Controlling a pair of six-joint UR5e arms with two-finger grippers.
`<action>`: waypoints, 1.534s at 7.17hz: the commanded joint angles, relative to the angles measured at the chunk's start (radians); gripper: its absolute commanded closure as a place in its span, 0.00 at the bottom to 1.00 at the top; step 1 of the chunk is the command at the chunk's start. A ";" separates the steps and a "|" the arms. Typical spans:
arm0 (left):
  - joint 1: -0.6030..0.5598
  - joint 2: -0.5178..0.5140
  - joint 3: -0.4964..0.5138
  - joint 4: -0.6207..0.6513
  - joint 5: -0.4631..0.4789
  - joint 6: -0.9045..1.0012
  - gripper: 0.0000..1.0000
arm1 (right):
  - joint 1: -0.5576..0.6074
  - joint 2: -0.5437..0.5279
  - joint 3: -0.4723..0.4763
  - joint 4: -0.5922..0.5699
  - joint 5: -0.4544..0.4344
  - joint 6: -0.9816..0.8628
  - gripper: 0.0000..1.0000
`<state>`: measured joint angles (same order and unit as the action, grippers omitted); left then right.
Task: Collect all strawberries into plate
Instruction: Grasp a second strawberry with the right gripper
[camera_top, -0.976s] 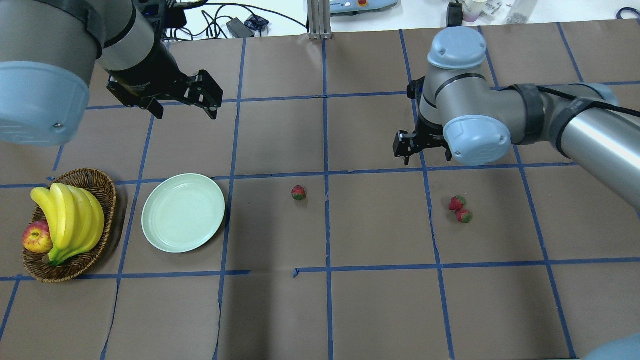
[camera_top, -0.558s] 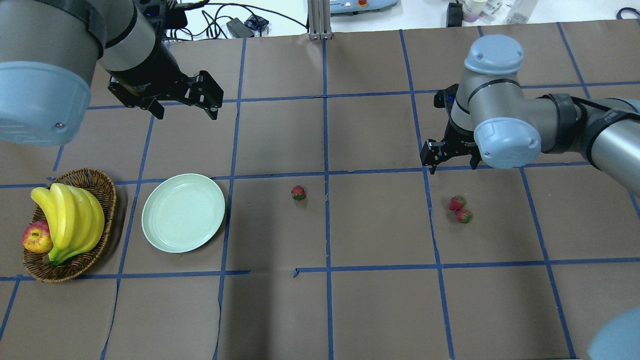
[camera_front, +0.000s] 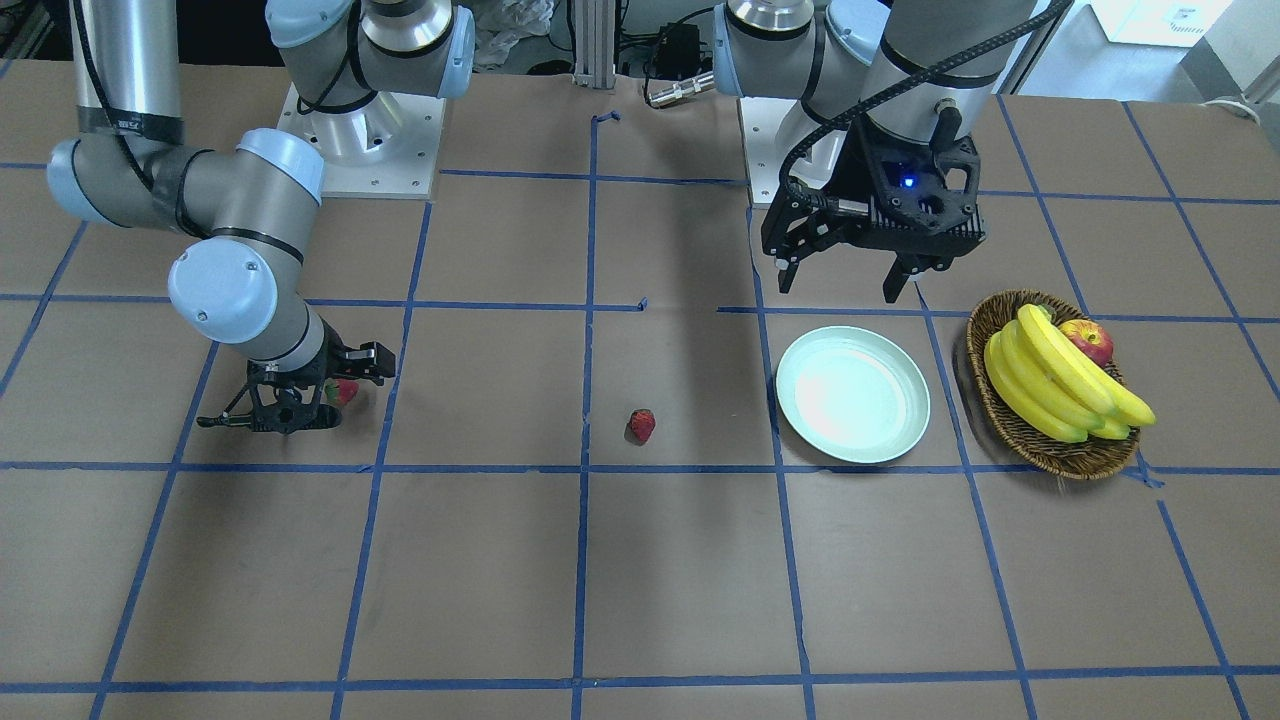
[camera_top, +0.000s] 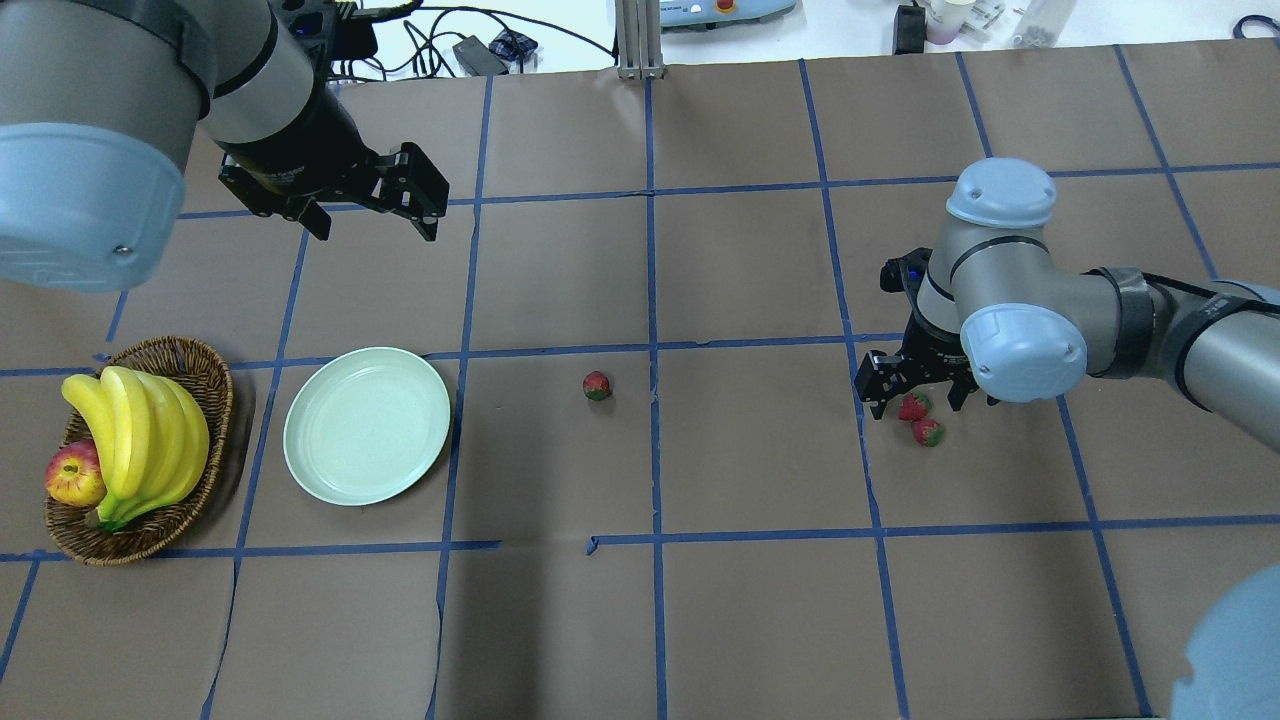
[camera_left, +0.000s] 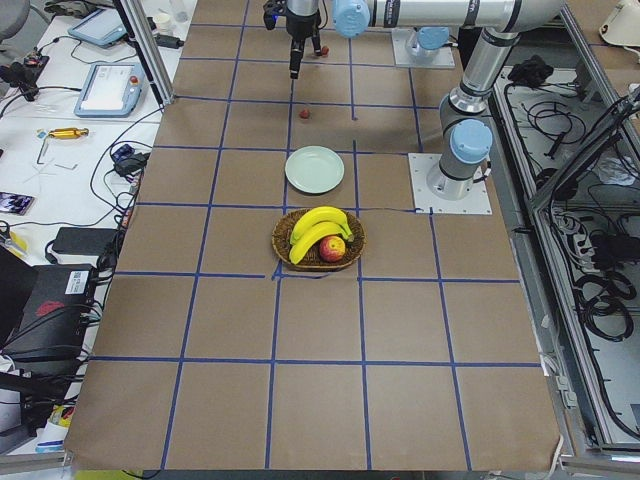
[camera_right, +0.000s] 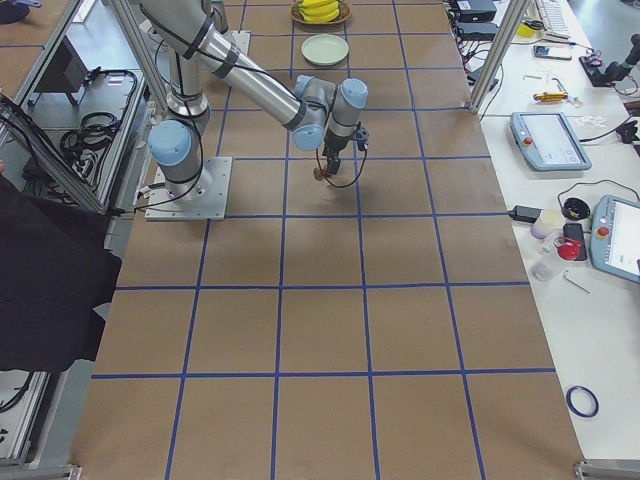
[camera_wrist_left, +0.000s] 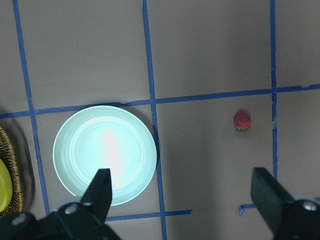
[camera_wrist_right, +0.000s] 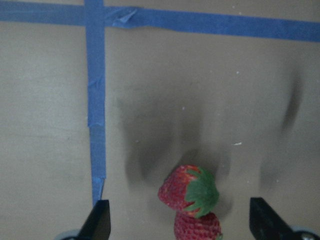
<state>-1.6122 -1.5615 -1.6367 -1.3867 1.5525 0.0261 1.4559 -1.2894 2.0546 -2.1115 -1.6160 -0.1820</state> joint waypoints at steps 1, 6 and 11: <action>0.000 0.000 0.000 0.000 0.000 0.000 0.00 | 0.000 0.015 0.006 -0.021 -0.002 -0.001 0.20; 0.000 0.000 -0.002 0.000 0.000 0.000 0.00 | 0.000 0.025 0.006 -0.047 -0.010 -0.004 0.80; 0.000 0.000 -0.002 0.000 0.000 0.000 0.00 | 0.175 0.012 -0.089 -0.102 0.082 0.251 1.00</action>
<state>-1.6122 -1.5616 -1.6383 -1.3861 1.5524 0.0261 1.5358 -1.2778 1.9930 -2.1916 -1.5529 -0.0704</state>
